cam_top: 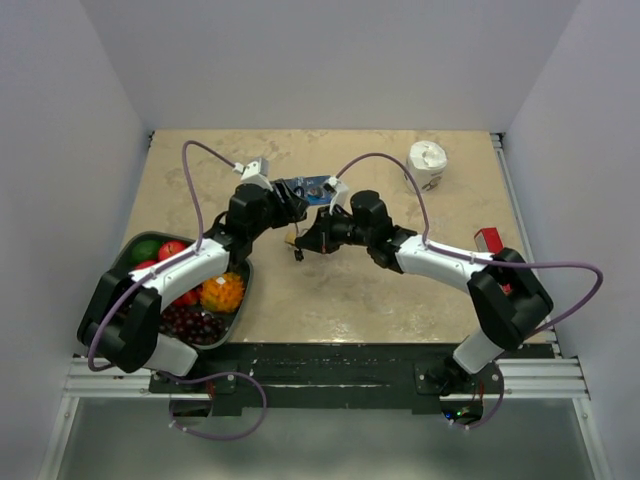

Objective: Unlock with the key

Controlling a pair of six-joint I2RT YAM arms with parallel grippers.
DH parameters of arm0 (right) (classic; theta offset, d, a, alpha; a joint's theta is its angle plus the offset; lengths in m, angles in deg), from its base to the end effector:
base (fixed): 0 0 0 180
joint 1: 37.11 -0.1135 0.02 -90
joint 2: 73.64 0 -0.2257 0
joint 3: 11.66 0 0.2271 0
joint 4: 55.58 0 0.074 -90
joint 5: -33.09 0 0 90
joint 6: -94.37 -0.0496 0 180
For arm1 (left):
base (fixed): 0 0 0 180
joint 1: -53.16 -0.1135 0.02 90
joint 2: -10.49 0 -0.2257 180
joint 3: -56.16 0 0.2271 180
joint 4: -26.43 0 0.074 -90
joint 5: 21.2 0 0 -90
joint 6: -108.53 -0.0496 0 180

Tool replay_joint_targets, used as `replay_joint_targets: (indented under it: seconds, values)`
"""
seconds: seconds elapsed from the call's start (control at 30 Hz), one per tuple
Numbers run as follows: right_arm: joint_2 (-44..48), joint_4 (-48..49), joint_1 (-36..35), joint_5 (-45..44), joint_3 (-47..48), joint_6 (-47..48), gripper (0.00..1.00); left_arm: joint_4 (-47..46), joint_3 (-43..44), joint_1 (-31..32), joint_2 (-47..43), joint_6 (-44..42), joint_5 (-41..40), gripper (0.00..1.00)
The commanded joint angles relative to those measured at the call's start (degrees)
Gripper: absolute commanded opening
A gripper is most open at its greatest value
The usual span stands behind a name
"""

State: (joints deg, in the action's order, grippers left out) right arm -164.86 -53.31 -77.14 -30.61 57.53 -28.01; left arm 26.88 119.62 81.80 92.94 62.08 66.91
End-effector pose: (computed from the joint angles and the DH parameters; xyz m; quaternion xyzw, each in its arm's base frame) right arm 0.2514 0.2399 0.2139 -0.1837 0.7860 0.4811 0.3421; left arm 0.2830 -0.1527 0.2222 -0.1153 0.8081 -0.3293 0.4746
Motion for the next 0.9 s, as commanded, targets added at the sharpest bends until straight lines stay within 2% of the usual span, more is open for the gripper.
replay_joint_targets:
  seconds: [0.0,0.23,0.5,0.87]
  values:
    - [-1.68,0.96,0.39,2.17,3.70,-1.19,0.00,-5.25,1.96,0.10,-5.81,-3.64,-2.68,0.00]
    - [-6.34,-1.32,0.66,3.40,7.30,-0.49,0.00,-4.90,2.75,0.18,-6.60,-4.97,-2.33,0.00]
    - [-3.79,-1.50,1.88,1.03,6.78,-0.49,0.00,-5.25,2.14,0.18,-6.69,-4.61,-2.33,0.00]
    - [-2.82,-0.88,2.85,2.87,7.22,-0.67,0.00,-5.43,2.22,0.18,-6.08,-5.76,-2.94,0.00]
